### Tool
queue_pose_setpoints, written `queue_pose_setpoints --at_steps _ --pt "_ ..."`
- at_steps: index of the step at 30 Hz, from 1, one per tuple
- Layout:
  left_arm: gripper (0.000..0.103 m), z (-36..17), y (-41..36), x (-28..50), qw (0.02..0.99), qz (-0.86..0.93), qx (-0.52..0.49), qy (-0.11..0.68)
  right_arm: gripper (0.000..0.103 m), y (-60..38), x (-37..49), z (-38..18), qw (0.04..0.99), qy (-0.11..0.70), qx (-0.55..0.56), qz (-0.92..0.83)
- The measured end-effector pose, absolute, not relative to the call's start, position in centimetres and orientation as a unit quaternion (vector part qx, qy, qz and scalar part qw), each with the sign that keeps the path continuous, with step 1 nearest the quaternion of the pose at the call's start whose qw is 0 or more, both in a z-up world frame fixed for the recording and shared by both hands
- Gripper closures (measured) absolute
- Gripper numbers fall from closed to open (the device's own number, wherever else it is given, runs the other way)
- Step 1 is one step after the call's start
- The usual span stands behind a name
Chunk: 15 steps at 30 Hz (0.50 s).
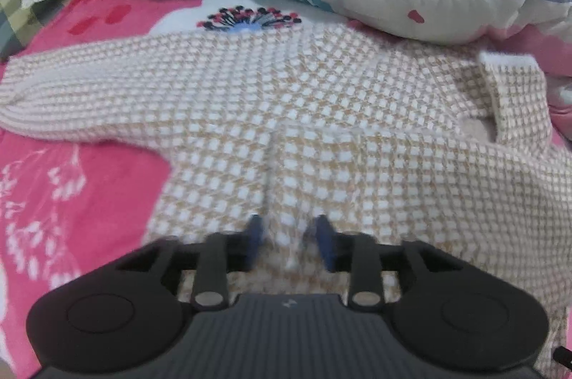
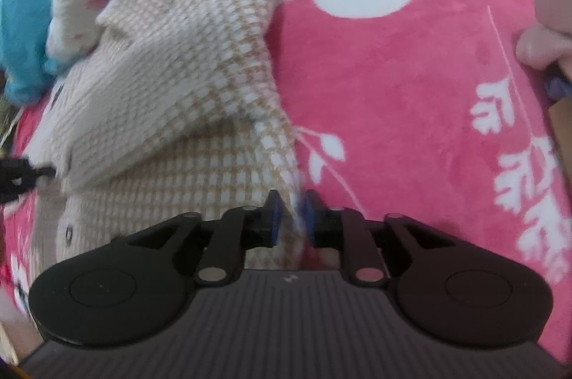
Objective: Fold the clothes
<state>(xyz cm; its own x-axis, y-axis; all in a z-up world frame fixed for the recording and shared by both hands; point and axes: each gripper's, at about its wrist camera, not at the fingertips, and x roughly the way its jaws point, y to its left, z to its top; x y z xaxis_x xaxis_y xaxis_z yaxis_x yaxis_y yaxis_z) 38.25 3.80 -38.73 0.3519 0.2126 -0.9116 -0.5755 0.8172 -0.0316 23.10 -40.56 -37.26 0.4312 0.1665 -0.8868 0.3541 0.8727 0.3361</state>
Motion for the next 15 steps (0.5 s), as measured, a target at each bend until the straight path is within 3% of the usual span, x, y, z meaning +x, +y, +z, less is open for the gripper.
queue_pose_setpoints --at_steps 5,10,12,14,15 --pt "0.048 -33.7 1.8 38.1 0.839 0.24 -0.146 0.465 0.075 -40.7 24.5 -35.3 0.845 0.499 0.187 -0.032" --pt "0.045 -32.8 -3.8 44.3 0.88 0.109 -0.149 0.438 0.074 -40.4 28.3 -37.1 0.869 0.466 0.166 0.006" --pt "0.046 -34.6 -5.5 46.8 0.873 0.094 -0.138 0.459 0.079 -40.1 29.4 -38.6 0.873 0.462 0.154 0.018" --pt "0.058 -36.6 -7.1 49.2 0.862 0.086 -0.124 0.484 0.087 -40.7 28.4 -38.5 0.882 0.438 0.17 -0.004" --pt "0.06 -36.8 -7.5 50.0 0.86 0.082 -0.127 0.487 0.098 -41.2 27.6 -38.2 0.884 0.43 0.182 -0.028"
